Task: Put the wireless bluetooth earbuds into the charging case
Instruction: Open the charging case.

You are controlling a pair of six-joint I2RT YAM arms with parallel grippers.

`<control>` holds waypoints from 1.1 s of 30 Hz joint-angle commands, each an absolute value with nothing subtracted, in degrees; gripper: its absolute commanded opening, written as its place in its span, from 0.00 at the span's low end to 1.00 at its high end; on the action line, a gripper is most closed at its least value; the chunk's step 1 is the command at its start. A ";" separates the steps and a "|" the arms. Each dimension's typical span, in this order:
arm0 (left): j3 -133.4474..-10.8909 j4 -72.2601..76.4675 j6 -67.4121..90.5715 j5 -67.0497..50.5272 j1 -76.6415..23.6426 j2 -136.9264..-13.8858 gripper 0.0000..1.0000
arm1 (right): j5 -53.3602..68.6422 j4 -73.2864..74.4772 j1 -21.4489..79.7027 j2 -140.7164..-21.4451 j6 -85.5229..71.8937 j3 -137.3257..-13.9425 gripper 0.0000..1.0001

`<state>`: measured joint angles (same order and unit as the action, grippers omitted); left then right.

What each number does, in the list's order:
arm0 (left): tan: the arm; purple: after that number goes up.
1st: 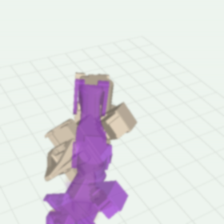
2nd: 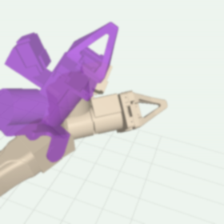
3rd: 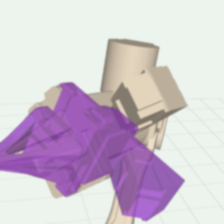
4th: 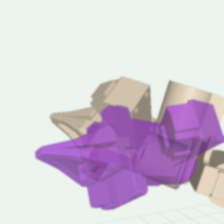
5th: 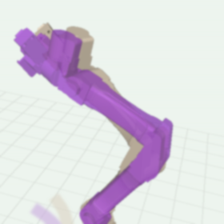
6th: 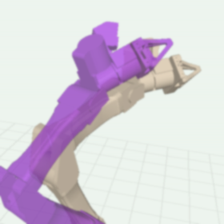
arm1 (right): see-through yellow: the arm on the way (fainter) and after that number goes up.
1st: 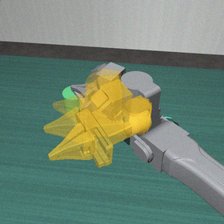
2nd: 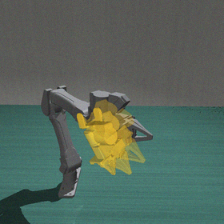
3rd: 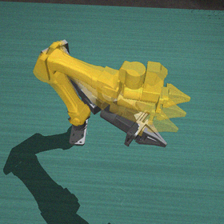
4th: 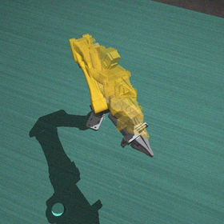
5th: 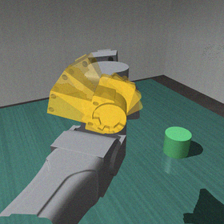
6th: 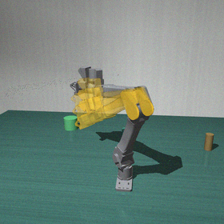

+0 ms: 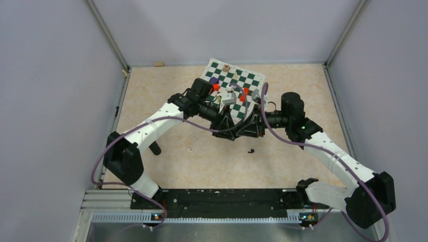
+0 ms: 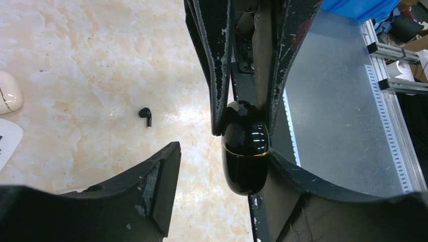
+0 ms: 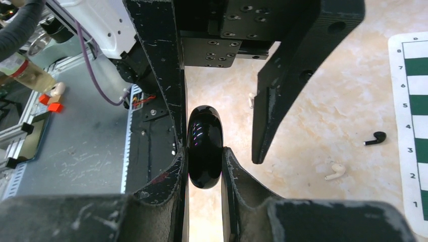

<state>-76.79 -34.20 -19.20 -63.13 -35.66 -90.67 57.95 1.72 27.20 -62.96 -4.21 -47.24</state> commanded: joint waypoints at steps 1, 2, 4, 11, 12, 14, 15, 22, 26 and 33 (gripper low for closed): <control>-78.17 -32.44 -18.55 -64.17 -35.56 -90.93 0.59 | 55.31 -0.59 26.72 -61.91 -3.02 -46.76 0.02; -78.14 -32.44 -18.47 -64.16 -35.55 -90.81 0.56 | 55.14 -0.60 26.72 -62.08 -2.94 -46.74 0.02; -78.18 -32.35 -18.33 -64.24 -35.52 -90.74 0.47 | 54.88 -0.52 26.72 -62.33 -2.65 -46.69 0.02; -77.99 -32.30 -18.32 -64.58 -35.51 -90.53 0.22 | 53.80 -0.22 26.79 -62.92 -1.87 -46.60 0.02; -78.01 -32.32 -18.43 -64.59 -35.52 -90.51 0.17 | 53.67 -0.14 26.73 -62.87 -1.71 -46.65 0.02; -77.89 -32.27 -18.50 -64.39 -35.55 -90.59 0.01 | 53.39 -0.09 26.72 -62.70 -1.28 -46.67 0.04; -77.88 -32.26 -18.58 -64.28 -35.57 -90.54 0.00 | 53.04 -0.09 26.80 -62.55 -0.96 -46.74 0.06; -76.92 -32.74 -20.36 -64.93 -35.53 -89.69 0.00 | 53.74 1.33 23.90 -61.62 -0.96 -47.09 0.23; -76.75 -32.74 -20.56 -65.13 -35.51 -89.52 0.00 | 54.94 1.39 22.63 -61.23 -1.36 -47.20 0.28; -76.37 -32.86 -21.15 -65.03 -35.53 -89.00 0.00 | 55.73 1.32 21.15 -59.87 -1.67 -47.28 0.33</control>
